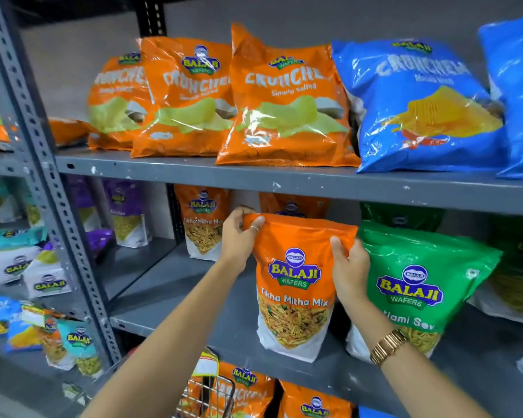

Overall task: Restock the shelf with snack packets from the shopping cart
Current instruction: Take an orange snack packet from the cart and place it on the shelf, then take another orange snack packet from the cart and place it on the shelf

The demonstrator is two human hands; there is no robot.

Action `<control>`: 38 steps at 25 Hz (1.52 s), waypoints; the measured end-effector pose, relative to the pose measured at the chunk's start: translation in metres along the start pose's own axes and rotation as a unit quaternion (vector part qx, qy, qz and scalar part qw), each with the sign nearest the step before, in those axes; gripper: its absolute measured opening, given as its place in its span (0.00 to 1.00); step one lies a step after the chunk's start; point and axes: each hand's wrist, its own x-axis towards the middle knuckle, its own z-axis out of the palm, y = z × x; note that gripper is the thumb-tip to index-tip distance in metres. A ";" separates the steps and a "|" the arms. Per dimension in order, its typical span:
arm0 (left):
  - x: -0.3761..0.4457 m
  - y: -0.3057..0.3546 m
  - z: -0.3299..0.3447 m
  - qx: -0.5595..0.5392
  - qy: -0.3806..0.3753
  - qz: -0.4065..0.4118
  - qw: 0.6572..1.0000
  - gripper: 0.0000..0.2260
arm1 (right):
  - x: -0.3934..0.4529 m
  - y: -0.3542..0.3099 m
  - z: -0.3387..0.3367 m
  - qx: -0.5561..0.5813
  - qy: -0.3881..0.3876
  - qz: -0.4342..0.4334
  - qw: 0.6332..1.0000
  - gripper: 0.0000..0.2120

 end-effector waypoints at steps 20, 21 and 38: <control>-0.115 -0.031 -0.154 0.183 0.117 -0.054 0.975 0.08 | -0.106 -0.001 0.035 -0.296 -0.220 -0.354 0.860 0.26; -0.128 -0.036 -0.170 0.202 0.126 -0.072 0.968 0.10 | -0.118 0.000 0.043 -0.290 -0.257 -0.342 0.856 0.26; -0.307 -0.160 -0.415 0.443 0.037 -0.427 0.787 0.21 | -0.355 0.050 0.233 -0.238 -0.721 -0.292 0.582 0.23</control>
